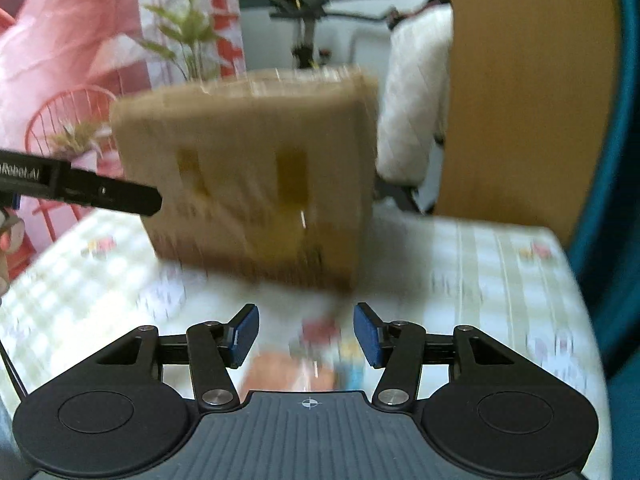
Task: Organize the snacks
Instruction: 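Move both tools back to the wrapped cake on the table, then grasp the wrapped cake with the left tool, right tool pinching alongside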
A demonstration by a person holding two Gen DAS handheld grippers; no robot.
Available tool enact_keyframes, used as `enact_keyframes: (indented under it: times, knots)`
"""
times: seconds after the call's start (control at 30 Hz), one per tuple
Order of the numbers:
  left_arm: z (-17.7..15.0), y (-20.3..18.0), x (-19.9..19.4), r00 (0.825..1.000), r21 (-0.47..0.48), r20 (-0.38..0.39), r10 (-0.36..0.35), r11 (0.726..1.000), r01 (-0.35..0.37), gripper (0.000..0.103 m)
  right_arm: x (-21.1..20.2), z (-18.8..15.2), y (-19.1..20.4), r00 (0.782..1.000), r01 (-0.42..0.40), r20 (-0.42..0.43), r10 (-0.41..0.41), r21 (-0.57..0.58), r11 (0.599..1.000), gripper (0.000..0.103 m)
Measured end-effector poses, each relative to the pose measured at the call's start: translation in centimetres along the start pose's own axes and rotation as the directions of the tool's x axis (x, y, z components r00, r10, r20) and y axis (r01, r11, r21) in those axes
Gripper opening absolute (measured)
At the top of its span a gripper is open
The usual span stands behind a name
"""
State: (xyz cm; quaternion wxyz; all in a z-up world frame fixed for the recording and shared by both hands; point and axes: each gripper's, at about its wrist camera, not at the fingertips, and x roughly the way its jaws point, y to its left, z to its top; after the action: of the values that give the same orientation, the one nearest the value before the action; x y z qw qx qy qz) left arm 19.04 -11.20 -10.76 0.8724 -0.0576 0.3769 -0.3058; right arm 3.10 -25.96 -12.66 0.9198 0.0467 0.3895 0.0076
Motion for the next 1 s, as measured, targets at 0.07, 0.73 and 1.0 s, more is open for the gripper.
enact_keyframes:
  times: [0.07,0.73,1.0]
  knots:
    - [-1.1,-0.5,1.0,1.000,0.010,-0.028,0.000,1.000,0.000,0.063,0.1,-2.0,-0.1,0.999,-0.015,-0.038,0.015,0.008,1.000,0.051]
    - [-6.9,-1.6,8.5,0.972,-0.072,-0.231,-0.047,0.997,0.031,0.062,4.4,-5.1,1.3,0.990,-0.087,-0.115,0.080,-0.061,0.994,0.063]
    - [-8.2,-1.3,9.7,0.966,-0.122,-0.241,-0.090,0.991,0.062,0.061,4.4,-5.1,1.7,0.989,-0.104,-0.107,0.099,-0.049,0.993,0.044]
